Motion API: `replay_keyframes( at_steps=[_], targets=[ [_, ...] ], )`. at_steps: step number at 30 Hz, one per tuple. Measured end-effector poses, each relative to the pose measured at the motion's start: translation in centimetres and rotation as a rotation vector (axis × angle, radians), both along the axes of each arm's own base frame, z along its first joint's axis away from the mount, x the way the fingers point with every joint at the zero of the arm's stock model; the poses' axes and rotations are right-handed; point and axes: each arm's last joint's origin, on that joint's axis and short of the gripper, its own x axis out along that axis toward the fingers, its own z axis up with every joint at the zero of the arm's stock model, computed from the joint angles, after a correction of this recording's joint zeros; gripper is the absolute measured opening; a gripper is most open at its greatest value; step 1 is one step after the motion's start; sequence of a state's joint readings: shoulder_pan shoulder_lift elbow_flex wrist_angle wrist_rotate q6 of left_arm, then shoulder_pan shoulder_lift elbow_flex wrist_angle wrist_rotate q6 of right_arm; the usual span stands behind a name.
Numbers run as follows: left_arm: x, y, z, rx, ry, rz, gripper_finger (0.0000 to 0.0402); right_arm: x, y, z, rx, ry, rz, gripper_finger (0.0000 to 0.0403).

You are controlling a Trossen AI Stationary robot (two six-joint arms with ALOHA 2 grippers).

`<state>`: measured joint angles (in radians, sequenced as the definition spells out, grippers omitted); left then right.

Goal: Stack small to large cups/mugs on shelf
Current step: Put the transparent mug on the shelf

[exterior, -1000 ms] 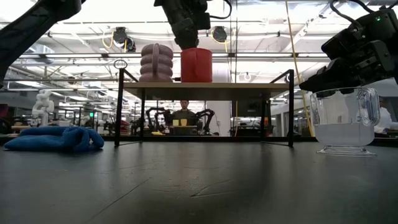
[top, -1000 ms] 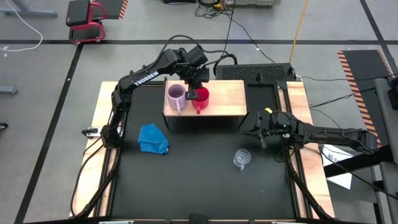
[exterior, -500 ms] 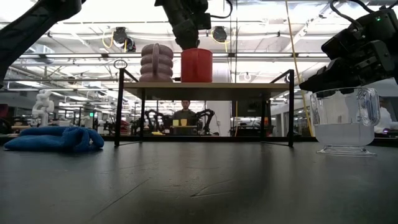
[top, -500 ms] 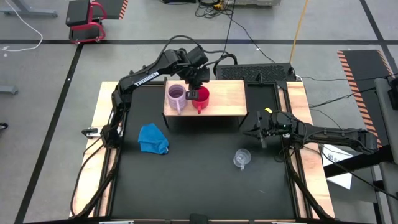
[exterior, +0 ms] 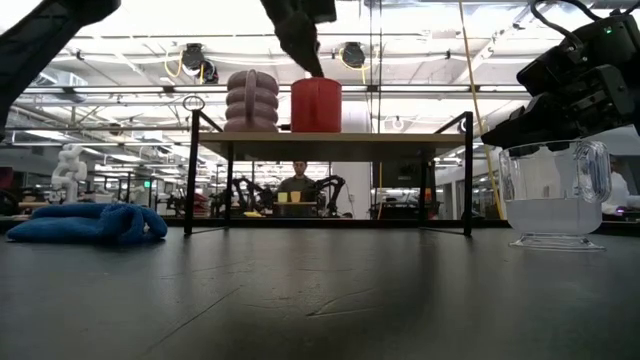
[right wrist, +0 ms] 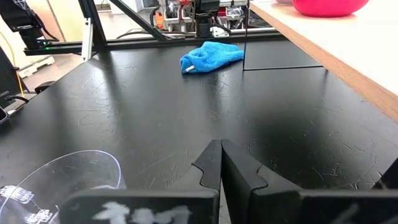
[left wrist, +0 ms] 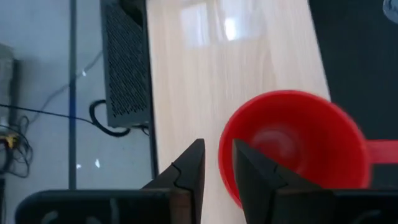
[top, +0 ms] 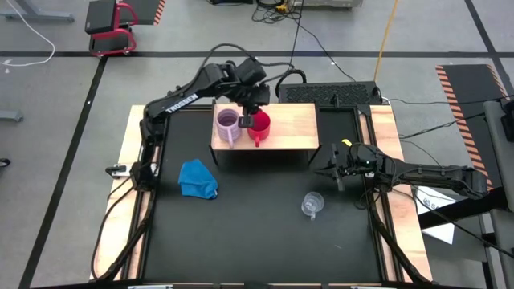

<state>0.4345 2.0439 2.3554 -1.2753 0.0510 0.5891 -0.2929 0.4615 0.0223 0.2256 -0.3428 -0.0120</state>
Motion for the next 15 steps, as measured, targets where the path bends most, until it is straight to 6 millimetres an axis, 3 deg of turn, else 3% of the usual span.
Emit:
replay_keyframes(
  at_steps=[9,15],
  targets=[
    [-4.3,-2.4,5.8,0.058,-0.151,0.092,0.0077,0.0,0.0,0.0,0.001,0.000,0.000,0.0000],
    [-8.8,-4.6,10.0,0.042,-0.291,0.143,0.0013,0.0,0.0,0.0,0.003,0.000,-0.001,0.0000]
  ],
)
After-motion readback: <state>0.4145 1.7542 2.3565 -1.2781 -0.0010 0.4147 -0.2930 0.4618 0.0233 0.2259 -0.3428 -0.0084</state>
